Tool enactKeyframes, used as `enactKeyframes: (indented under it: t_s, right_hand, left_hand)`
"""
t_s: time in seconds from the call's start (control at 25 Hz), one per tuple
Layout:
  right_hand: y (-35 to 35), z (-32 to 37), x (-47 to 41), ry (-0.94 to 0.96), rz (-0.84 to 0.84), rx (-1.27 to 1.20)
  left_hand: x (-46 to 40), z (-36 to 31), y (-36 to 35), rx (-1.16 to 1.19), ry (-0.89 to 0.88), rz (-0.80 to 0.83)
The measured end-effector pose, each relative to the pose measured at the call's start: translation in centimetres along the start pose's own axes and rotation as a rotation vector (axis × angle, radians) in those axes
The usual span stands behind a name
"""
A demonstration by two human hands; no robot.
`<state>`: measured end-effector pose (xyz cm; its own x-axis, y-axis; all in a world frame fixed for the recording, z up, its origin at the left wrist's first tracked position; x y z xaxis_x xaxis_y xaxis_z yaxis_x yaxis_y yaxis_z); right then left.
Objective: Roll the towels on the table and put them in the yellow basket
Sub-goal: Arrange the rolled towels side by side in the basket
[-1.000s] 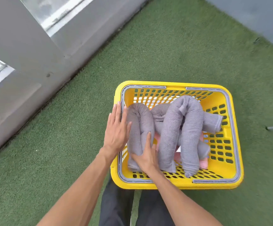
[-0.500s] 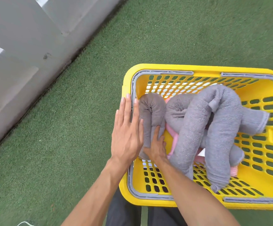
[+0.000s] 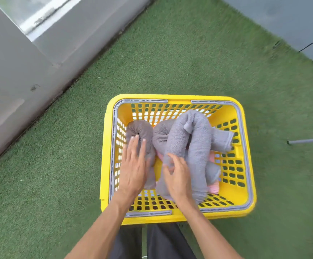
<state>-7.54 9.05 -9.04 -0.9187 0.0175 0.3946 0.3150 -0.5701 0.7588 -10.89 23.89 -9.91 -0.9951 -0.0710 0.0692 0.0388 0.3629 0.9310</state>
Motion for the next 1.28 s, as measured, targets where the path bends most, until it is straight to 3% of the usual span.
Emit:
enactKeyframes:
  t_s: [0.12, 0.24, 0.32, 0.48, 0.76, 0.88, 1.04, 1.16, 1.28]
  right_hand:
    - [5.8, -3.9, -0.7, -0.138, -0.315, 0.165]
    - [6.1, -7.6, -1.9, -0.286, -0.160, 0.104]
    - [4.7, -8.7, -2.6, -0.291, -0.063, 0.132]
    - [3.1, -8.3, -3.4, -0.241, -0.071, 0.191]
    - [-2.4, -1.2, 0.1, -0.065, 0.055, -0.060]
    - [-7.4, 0.3, 0.6, -0.029, 0.185, -0.097]
    - [-11.6, -1.3, -1.3, -0.120, 0.232, -0.003]
    - [-12.6, -2.3, -3.1, -0.114, 0.314, 0.006]
    - [-10.4, -3.0, -4.2, -0.070, 0.348, 0.043]
  left_hand:
    - [0.7, -5.3, -4.2, 0.374, 0.164, 0.129]
    - [0.3, -7.5, -8.0, 0.565, 0.379, 0.200]
    - [-0.3, -7.5, -9.4, 0.549, 0.423, 0.156]
    - [-0.2, -6.5, -9.3, 0.514, 0.447, 0.081]
    - [2.9, -0.7, -1.1, 0.408, 0.481, -0.139]
    - [4.7, 1.0, -1.3, 0.354, 0.525, -0.061]
    - [3.7, 2.0, -4.7, 0.233, 0.578, 0.170]
    - [2.5, 3.3, -7.2, 0.142, 0.569, 0.312]
    - [2.3, 3.4, -6.8, 0.116, 0.637, 0.334]
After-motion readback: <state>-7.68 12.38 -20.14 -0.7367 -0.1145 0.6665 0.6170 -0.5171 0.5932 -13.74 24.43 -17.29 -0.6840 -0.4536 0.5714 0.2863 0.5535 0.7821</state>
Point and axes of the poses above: each hand's wrist, its own x-axis away from the middle knuckle, its own y-axis out of the back of the hand, z = x × y, the point moved 4 cm from there along -x, towards the middle knuckle, and after that the axes turned 11 degrees about -y, right-handed, at the moved point
